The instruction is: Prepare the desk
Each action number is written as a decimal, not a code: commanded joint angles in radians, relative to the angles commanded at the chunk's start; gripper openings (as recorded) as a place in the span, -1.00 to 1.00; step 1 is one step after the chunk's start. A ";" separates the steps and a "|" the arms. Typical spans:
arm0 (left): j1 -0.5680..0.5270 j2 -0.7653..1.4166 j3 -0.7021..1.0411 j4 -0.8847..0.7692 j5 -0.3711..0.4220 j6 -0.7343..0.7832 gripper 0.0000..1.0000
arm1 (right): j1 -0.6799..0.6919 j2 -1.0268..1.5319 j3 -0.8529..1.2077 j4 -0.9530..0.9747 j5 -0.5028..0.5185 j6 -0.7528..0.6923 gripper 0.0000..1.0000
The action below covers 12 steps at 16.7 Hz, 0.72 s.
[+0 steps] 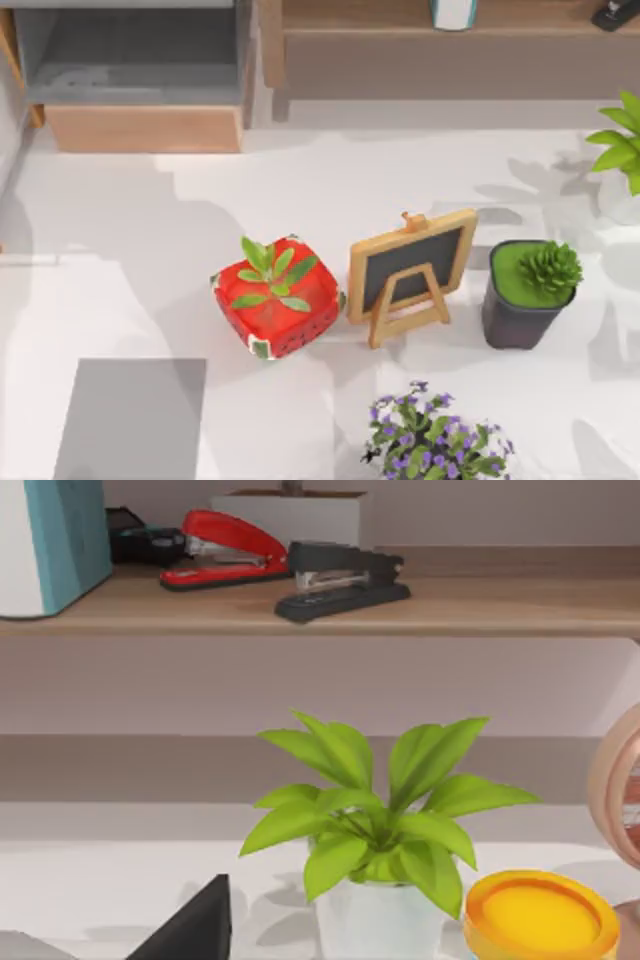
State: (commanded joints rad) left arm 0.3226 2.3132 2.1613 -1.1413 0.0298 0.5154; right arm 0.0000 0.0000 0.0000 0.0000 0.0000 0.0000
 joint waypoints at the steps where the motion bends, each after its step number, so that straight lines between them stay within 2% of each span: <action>1: -0.015 -0.052 -0.045 0.033 -0.006 -0.034 -1.00 | 0.000 0.000 0.000 0.000 0.000 0.000 1.00; 6: -0.152 -0.314 -0.315 0.186 -0.031 -0.237 -1.00 | 0.000 0.000 0.000 0.000 0.000 0.000 1.00; 12: -0.400 -0.572 -0.717 0.308 -0.053 -0.523 -1.00 | 0.000 0.000 0.000 0.000 0.000 0.000 1.00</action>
State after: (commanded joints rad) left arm -0.0775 1.7414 1.4439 -0.8335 -0.0231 -0.0073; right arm 0.0000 0.0000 0.0000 0.0000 0.0000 0.0000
